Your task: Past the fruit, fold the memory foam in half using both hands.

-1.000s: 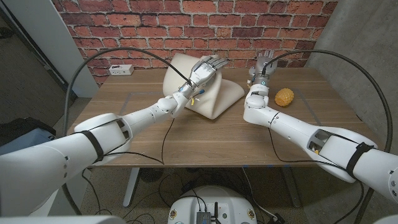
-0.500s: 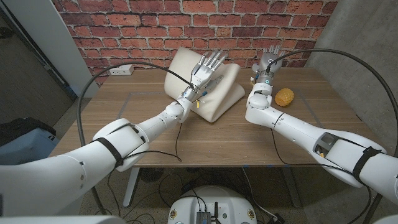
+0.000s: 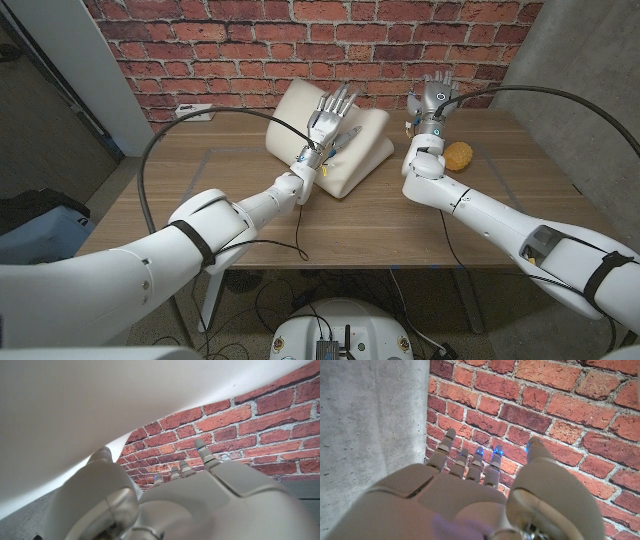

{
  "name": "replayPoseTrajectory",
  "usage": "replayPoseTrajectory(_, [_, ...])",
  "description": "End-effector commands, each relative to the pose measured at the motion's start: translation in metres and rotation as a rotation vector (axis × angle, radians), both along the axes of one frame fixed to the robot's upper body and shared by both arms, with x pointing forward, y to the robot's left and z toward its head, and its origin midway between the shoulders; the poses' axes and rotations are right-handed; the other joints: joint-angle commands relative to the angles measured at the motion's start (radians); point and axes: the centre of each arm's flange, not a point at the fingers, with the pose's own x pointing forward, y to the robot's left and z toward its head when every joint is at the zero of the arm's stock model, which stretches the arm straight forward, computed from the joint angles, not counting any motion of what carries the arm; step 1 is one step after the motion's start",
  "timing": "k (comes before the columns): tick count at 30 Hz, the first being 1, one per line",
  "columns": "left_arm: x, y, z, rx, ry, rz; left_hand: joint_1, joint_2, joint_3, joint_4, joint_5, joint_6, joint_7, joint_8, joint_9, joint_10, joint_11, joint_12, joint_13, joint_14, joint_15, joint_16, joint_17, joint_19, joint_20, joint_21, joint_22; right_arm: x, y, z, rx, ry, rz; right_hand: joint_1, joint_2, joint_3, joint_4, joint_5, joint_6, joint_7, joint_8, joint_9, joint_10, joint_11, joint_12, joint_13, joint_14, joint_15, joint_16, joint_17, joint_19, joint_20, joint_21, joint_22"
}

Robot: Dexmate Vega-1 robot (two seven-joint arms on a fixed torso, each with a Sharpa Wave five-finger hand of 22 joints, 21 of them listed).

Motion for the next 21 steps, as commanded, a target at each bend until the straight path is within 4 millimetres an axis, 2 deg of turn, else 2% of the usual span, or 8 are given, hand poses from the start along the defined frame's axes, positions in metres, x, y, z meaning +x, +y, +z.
replayPoseTrajectory(1, [0.005, 0.000, 0.000, -0.104, 0.064, -0.007, -0.020, -0.001, -0.009, 0.007, 0.009, -0.113, 0.006, 0.006, 0.002, -0.107, 0.001, 0.006, 0.003, -0.015, -0.002, 0.006, 0.001, 0.001, -0.009, -0.002, 0.004, -0.014, 0.015, 0.000, -0.059, 0.019, 0.210, -0.025, 0.030, 0.015, 0.018, -0.007, 0.029, -0.001, 0.006, 0.004, 0.025, -0.002, 0.008, 0.002, 0.050, -0.022, 0.014, 0.005, 0.034, -0.030, 0.007, 0.003])
replayPoseTrajectory(5, [0.005, -0.001, 0.002, -0.110, 0.070, -0.012, -0.032, -0.002, -0.017, 0.014, 0.011, -0.115, 0.007, 0.008, 0.002, -0.106, 0.002, 0.008, 0.003, -0.016, -0.003, 0.008, 0.001, 0.007, -0.014, -0.003, 0.004, -0.012, 0.022, -0.002, -0.125, 0.083, 0.244, -0.032, 0.037, 0.023, 0.025, -0.008, 0.040, -0.002, 0.007, 0.004, 0.039, -0.005, 0.009, 0.002, 0.065, -0.027, 0.015, 0.004, 0.050, -0.055, 0.009, 0.004])
replayPoseTrajectory(11, [0.006, -0.004, 0.005, -0.111, 0.081, -0.012, -0.044, -0.003, -0.026, 0.021, 0.015, -0.118, 0.009, 0.010, 0.001, -0.107, 0.000, 0.011, 0.003, -0.018, -0.004, 0.009, 0.001, 0.008, -0.014, -0.007, 0.004, -0.009, 0.030, -0.004, -0.202, 0.206, 0.296, -0.035, 0.047, 0.037, 0.031, -0.007, 0.052, -0.002, 0.007, 0.004, 0.065, -0.006, 0.015, 0.002, 0.082, -0.035, 0.015, 0.003, 0.057, -0.055, 0.008, 0.004])
replayPoseTrajectory(21, [0.008, -0.012, 0.010, -0.102, 0.110, -0.016, -0.058, -0.003, -0.036, 0.029, 0.021, -0.119, 0.010, 0.013, 0.001, -0.105, -0.002, 0.014, 0.003, -0.018, -0.007, 0.010, 0.001, 0.011, -0.016, -0.012, 0.004, -0.004, 0.040, -0.007, -0.324, 0.368, 0.392, -0.005, 0.061, 0.082, 0.021, 0.001, 0.062, -0.005, 0.004, 0.003, 0.063, -0.018, 0.006, 0.002, 0.069, -0.056, -0.001, -0.001, 0.064, -0.063, 0.005, 0.004])
